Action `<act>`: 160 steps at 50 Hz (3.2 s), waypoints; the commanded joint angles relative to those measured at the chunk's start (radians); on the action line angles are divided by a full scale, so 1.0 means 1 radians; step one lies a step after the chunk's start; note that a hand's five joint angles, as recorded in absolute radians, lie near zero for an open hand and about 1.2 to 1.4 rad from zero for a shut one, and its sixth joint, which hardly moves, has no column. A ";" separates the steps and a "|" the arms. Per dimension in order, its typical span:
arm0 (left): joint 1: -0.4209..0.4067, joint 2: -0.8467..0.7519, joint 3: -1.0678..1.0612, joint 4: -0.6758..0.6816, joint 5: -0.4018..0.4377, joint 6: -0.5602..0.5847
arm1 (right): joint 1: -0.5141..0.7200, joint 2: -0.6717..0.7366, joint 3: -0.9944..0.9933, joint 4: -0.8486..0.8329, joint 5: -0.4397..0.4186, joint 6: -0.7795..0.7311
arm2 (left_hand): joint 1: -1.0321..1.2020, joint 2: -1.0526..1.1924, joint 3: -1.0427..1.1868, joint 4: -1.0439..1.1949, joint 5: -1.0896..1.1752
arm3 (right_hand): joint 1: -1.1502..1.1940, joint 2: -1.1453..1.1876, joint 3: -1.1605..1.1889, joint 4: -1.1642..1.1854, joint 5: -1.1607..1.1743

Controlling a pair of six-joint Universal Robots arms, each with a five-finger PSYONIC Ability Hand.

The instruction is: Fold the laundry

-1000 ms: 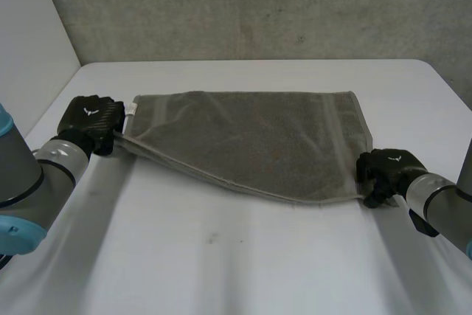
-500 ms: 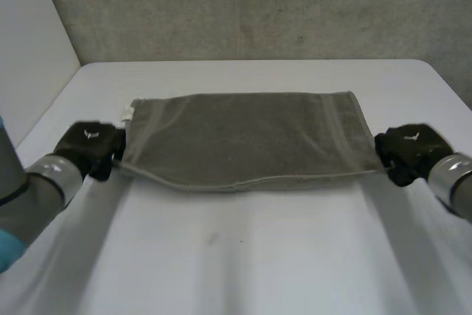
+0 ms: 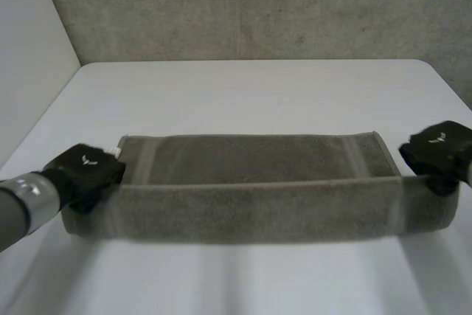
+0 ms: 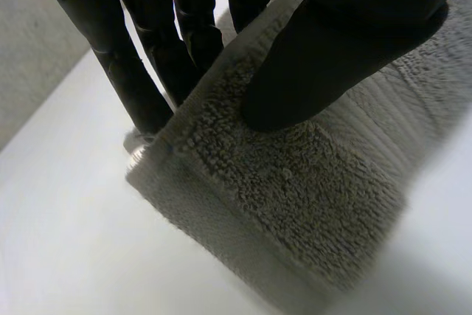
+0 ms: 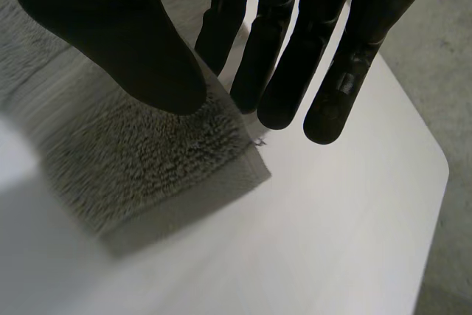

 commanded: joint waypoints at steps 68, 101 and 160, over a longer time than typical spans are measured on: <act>-0.166 -0.113 0.074 0.484 -0.180 -0.386 | -0.038 0.347 0.019 -0.511 0.058 0.141 | -1.029 -1.043 -1.042 -1.043 -1.042 | 0.421 0.216 0.214 0.204 0.242; -0.166 -0.052 0.033 0.486 -0.180 -0.420 | 0.738 0.400 -0.134 -0.676 -0.100 0.269 | -1.029 -1.043 -1.042 -1.043 -1.042 | 0.421 0.216 0.214 0.204 0.242; -0.181 -0.064 0.003 0.487 -0.177 -0.418 | 0.338 0.678 -0.513 -0.466 0.233 0.779 | -1.029 -1.043 -1.042 -1.043 -1.042 | 0.421 0.216 0.214 0.204 0.242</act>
